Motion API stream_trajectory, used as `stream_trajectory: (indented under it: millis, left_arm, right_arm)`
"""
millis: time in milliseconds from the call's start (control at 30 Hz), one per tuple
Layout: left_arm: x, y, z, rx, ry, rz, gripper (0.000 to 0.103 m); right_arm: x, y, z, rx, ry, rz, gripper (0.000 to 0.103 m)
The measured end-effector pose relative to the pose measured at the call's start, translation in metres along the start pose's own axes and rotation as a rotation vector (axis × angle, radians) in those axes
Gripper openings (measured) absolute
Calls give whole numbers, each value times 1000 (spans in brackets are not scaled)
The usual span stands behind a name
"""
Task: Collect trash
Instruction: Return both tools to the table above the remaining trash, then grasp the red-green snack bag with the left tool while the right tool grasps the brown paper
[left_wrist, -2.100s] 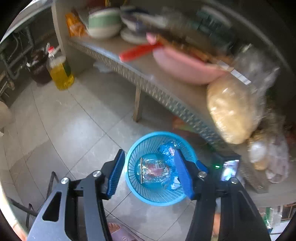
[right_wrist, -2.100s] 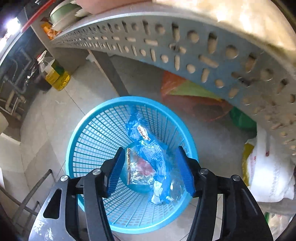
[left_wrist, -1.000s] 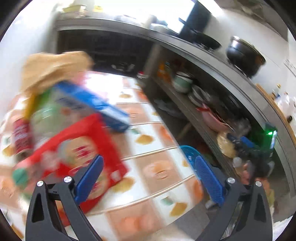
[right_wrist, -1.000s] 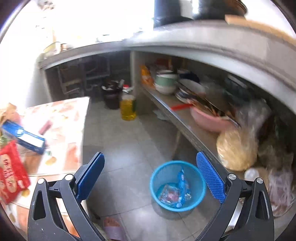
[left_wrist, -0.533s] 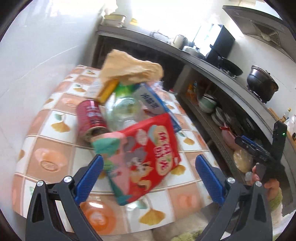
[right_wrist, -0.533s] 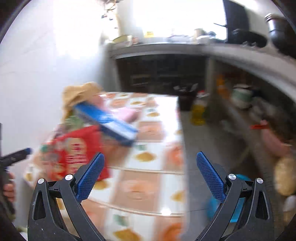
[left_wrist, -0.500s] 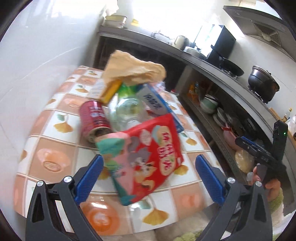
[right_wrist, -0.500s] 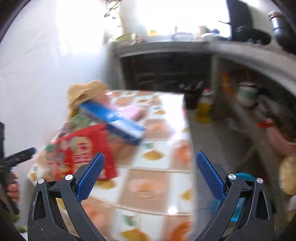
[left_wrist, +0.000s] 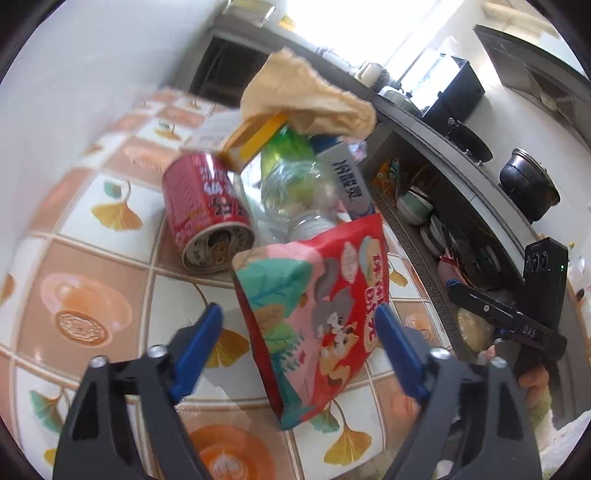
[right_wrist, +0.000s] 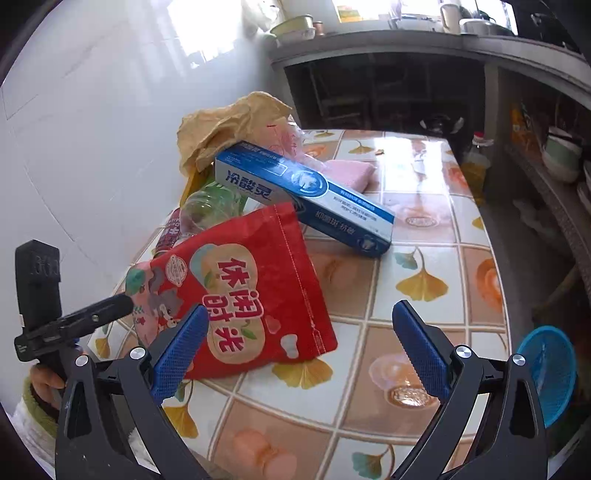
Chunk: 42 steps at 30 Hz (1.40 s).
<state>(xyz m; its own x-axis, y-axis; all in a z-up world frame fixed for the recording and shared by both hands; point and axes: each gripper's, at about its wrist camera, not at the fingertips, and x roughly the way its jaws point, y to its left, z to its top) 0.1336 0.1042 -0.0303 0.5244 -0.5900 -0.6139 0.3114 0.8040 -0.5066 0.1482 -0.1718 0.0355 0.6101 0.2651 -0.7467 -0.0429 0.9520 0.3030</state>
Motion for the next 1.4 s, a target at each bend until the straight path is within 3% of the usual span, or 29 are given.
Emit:
stream_trajectory:
  millis: [133,367,533,733,800,933,1167,1400]
  left_arm:
    - [9,8,1,-27,18,-36,60]
    - [14,12,-3,-25,31,-68,57]
    - [15,12,-5,-5,40,-63,43]
    - [10,11,-7,3,29,-71,33]
    - [9,12,-8,2,27,-76,31]
    - [7,12,-9,-7,17,-81,28]
    - [3,13,-12,-25,10,-114,24]
    - [-1,17,-16,-34,12,-142,22]
  right_arm:
    - [12,-1,2,15,24,2,95]
    - [26,-1,0,34,59,11,89]
    - [21,2,10,24,31,22,87]
    - [4,20,57,-32,-73,72,87]
    - [4,29,81,-20,-99,129,87]
    - [21,46,123,21,-101,200,91]
    - [70,66,171,-30,-88,73,91]
    - [107,74,176,-86,-33,-38,91]
